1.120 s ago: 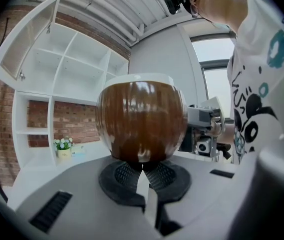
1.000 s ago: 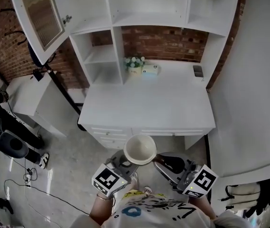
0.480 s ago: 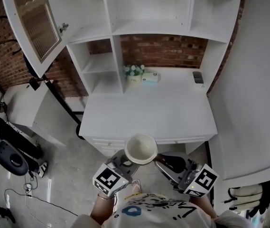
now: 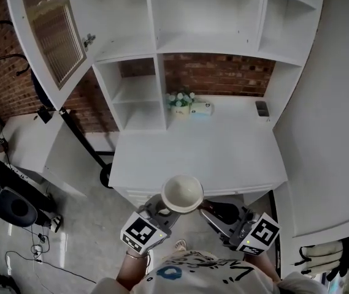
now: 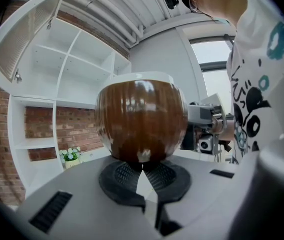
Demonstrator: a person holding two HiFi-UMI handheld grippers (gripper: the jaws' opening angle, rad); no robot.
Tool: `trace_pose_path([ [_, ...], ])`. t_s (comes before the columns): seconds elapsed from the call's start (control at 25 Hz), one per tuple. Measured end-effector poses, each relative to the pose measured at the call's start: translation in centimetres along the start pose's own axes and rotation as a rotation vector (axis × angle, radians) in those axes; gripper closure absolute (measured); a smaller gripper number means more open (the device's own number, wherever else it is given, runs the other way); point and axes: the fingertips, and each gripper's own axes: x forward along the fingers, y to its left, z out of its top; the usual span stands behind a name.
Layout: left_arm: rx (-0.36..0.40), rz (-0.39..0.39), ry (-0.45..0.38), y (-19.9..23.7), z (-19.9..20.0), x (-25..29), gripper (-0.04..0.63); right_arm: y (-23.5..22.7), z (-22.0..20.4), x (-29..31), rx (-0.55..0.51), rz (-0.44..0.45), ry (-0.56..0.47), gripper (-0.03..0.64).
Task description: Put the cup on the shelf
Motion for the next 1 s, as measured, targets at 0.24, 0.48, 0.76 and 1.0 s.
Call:
trace_pose_path([
  [0.24,0.008,-0.016,-0.009,2.9,-0.5,-1.2,0.578,-0.2,-0.5,3.2,-0.015,-0.019,0.006,0.552],
  [0.48,0.003,-0.024,-0.014,4.5,-1.1,-1.4,0.578,-0.7,-1.1,4.6,-0.003,-0.037,0.013,0.552],
  [0.76,-0.008,-0.021,-0.018,5.8,-1.4,-0.9,0.578,-2.0,-1.5,5.5,0.004,-0.035,0.015,0.552],
  [1.0,-0.023,0.005,-0.018,7.6,-1.6,0.4,0.578,-3.8,-1.7,6.3,-0.002,-0.021,0.024,0.552],
])
